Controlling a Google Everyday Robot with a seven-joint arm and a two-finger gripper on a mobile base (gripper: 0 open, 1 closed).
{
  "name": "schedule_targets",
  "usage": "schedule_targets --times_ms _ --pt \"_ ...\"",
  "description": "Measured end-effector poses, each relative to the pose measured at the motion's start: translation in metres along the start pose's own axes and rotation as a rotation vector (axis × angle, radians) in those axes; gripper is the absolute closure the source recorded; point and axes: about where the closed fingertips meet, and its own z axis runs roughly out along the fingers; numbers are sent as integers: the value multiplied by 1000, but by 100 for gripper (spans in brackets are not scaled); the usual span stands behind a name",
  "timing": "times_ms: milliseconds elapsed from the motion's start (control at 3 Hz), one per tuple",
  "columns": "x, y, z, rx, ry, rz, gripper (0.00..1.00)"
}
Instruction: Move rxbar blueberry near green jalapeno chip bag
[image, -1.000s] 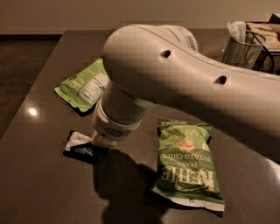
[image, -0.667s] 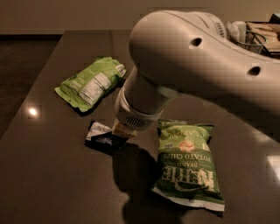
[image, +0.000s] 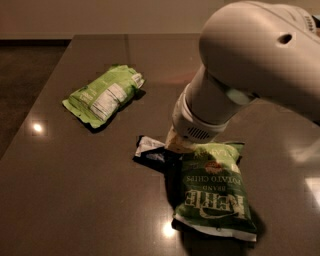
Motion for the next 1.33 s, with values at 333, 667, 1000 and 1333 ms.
schedule_targets --times_ms 333,667,1000,1333 --pt "-2 1 -1 2 -1 -3 59" --pt "-2 1 -2 5 -1 -5 35" --pt "-4 2 -4 9 -1 -9 4" --pt "-4 3 -4 10 -1 -10 0"
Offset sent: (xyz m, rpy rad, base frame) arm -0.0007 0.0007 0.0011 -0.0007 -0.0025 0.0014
